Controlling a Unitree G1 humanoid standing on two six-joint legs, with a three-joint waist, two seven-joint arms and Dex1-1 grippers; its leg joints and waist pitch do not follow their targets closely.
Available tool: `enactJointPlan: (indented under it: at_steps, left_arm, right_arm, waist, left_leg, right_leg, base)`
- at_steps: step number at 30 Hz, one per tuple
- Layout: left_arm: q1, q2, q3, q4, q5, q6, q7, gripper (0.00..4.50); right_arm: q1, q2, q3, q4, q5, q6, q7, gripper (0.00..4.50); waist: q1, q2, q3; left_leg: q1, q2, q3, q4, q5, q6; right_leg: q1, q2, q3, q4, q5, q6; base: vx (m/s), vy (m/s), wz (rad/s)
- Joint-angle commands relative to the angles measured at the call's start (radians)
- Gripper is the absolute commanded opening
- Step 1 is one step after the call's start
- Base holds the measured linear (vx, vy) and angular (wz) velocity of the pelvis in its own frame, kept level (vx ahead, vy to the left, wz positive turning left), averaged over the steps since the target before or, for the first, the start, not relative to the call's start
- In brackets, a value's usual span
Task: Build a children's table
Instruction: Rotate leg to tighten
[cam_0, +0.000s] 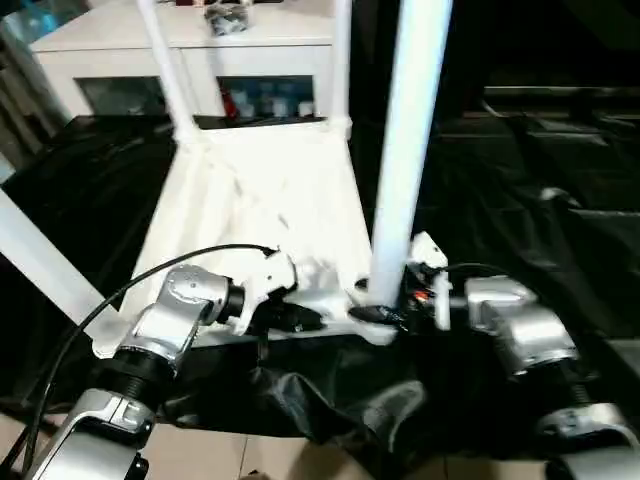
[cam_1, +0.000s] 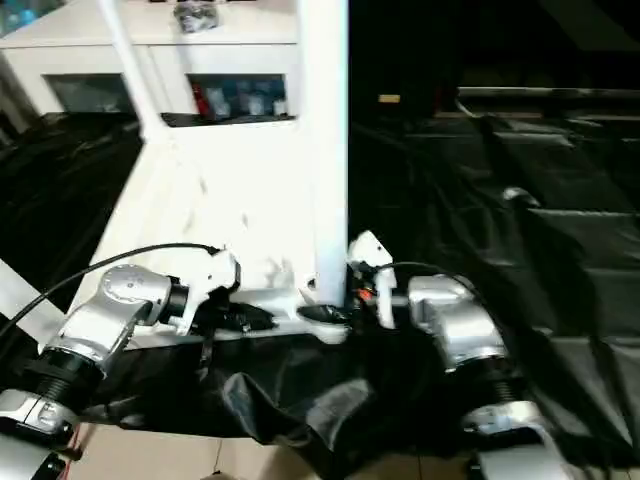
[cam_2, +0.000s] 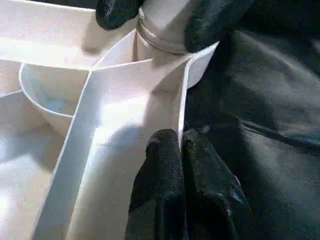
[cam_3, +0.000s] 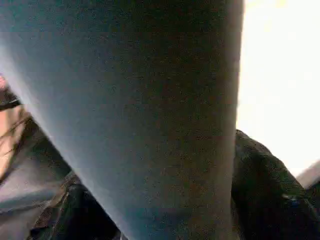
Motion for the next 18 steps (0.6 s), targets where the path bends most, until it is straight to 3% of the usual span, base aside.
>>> enactJointPlan:
  at_steps: [1,3,4,8,9,12,14,18]
  left_arm:
    - [-0.040,-0.073,0.016,-0.026,0.004,0.033,0.151,0.00]
    - [-0.032,-0.090,0.022,-0.044,0.010,0.055,0.192,0.00]
    - [-0.021,-0.113,0.028,-0.066,0.016,0.079,0.237,0.00]
    - [0.007,-0.164,0.036,-0.122,0.024,0.129,0.317,0.00]
    - [0.016,-0.182,0.035,-0.140,0.024,0.139,0.335,0.00]
    - [0.033,-0.204,0.023,-0.165,0.018,0.151,0.353,0.00]
    - [0.038,-0.208,0.010,-0.176,0.019,0.155,0.356,0.00]
    - [0.025,-0.193,0.008,-0.171,0.024,0.151,0.352,0.00]
  right_arm:
    - [-0.027,0.131,0.045,0.051,-0.011,-0.022,-0.145,2.62]
    - [-0.044,0.157,0.024,0.098,-0.028,-0.037,-0.248,2.58]
    - [-0.062,0.183,0.002,0.146,-0.038,-0.062,-0.342,2.56]
    - [-0.100,0.230,-0.044,0.227,-0.052,-0.079,-0.542,2.51]
    - [-0.109,0.243,-0.049,0.246,-0.061,-0.080,-0.591,2.51]
    - [-0.118,0.264,-0.048,0.272,-0.085,-0.115,-0.625,2.51]
    - [-0.121,0.277,-0.057,0.281,-0.077,-0.143,-0.598,3.03]
    - [-0.134,0.264,-0.045,0.292,-0.069,-0.168,-0.554,3.25]
  waist:
    - [-0.011,-0.011,-0.051]
    - [-0.020,-0.011,-0.052]
    - [-0.035,-0.011,-0.051]
    - [-0.051,-0.009,-0.056]
    - [-0.053,-0.013,-0.057]
    - [-0.059,-0.012,-0.065]
    - [-0.060,-0.011,-0.066]
    - [-0.060,-0.007,-0.062]
  left_leg:
    - [-0.002,0.009,0.002,-0.071,-0.250,0.015]
    - [-0.004,0.007,-0.001,-0.072,-0.253,0.008]
    - [-0.006,0.005,-0.002,-0.072,-0.256,0.010]
    - [-0.010,0.005,-0.001,-0.066,-0.218,0.029]
    - [-0.011,0.005,0.000,-0.065,-0.208,0.032]
    - [-0.015,0.003,0.001,-0.055,-0.151,0.065]
    - [-0.016,0.002,0.004,-0.050,-0.122,0.100]
    - [-0.011,0.005,0.005,-0.053,-0.163,0.106]
  right_leg:
    - [0.047,-0.042,0.030,-0.087,-0.316,-0.201]
    - [0.050,-0.042,0.028,-0.089,-0.340,-0.190]
    - [0.051,-0.040,0.027,-0.092,-0.348,-0.181]
    - [0.051,-0.038,0.028,-0.086,-0.258,-0.210]
    - [0.052,-0.037,0.028,-0.085,-0.241,-0.215]
    - [0.056,-0.034,0.026,-0.073,-0.114,-0.247]
    - [0.058,-0.034,0.025,-0.068,-0.040,-0.272]
    - [0.055,-0.035,0.023,-0.075,-0.095,-0.278]
  base:
    - [0.000,0.000,0.00]
    - [0.000,0.000,0.00]
    - [0.000,0.000,0.00]
    - [0.000,0.000,0.00]
    - [0.000,0.000,0.00]
    - [0.000,0.000,0.00]
    - [0.000,0.000,0.00]
    - [0.000,0.000,0.00]
